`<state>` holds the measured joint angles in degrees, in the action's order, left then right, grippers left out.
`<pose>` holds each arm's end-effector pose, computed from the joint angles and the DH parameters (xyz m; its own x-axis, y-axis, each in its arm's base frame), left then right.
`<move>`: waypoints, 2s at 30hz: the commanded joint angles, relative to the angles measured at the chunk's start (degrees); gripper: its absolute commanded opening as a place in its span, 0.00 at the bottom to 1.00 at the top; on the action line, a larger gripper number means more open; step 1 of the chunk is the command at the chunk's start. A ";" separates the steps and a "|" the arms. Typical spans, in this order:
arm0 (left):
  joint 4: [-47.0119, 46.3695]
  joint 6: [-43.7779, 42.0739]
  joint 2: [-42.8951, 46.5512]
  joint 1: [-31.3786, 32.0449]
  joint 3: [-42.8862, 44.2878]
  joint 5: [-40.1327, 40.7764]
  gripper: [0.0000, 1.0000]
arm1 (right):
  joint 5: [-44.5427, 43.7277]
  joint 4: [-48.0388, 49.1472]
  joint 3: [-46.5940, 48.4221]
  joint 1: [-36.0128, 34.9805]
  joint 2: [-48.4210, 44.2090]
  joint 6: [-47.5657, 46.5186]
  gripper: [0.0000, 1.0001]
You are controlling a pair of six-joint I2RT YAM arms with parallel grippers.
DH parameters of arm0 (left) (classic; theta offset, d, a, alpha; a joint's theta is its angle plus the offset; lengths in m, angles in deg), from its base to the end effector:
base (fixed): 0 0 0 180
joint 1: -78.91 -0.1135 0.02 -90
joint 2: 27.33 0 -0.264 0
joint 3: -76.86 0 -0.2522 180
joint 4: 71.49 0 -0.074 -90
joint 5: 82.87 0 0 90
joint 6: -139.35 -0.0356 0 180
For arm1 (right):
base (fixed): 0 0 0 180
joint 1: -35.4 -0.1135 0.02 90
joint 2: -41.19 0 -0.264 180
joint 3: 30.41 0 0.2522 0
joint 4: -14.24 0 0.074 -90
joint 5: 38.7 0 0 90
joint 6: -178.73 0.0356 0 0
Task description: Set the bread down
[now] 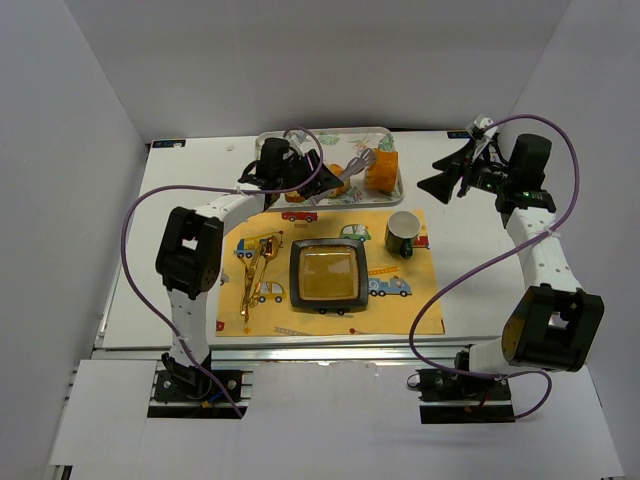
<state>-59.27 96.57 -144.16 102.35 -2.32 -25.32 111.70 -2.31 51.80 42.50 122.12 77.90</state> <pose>0.4266 -0.2058 0.2303 -0.8595 -0.3024 -0.4121 0.2040 0.5362 -0.8190 0.3203 -0.0087 0.3557 -0.1118 -0.0796 -0.9905 -0.8067 0.5894 0.0437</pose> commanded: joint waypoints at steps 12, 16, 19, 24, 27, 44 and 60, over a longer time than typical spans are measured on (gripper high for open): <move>-3.11 0.76 0.12 1.08 1.26 -4.03 0.55 | 1.21 2.17 -1.30 0.55 -2.18 0.63 0.82; -3.64 1.20 -0.58 1.26 1.35 -4.38 0.54 | 1.04 2.17 -1.30 0.55 -2.26 0.55 0.82; -4.52 1.82 -1.11 1.34 1.61 -4.64 0.48 | 1.03 2.17 -1.30 0.73 -2.26 0.63 0.82; -6.81 3.40 -1.11 1.26 1.88 -5.52 0.26 | 1.30 2.17 -1.38 0.91 -2.44 0.63 0.82; -7.33 3.58 -0.85 1.34 1.88 -5.96 0.17 | 1.39 2.08 -1.56 0.99 -2.53 0.72 0.82; -14.19 6.13 5.12 1.26 3.46 -4.47 0.00 | 1.91 4.10 -2.18 1.70 -3.49 1.16 0.82; 41.77 -18.74 36.93 1.69 -4.10 13.54 0.00 | 2.88 2.87 -1.21 2.58 -3.23 -0.77 0.82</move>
<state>-32.34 83.76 -112.49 103.40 -5.55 -17.51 112.97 -0.67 49.98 44.77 119.82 77.77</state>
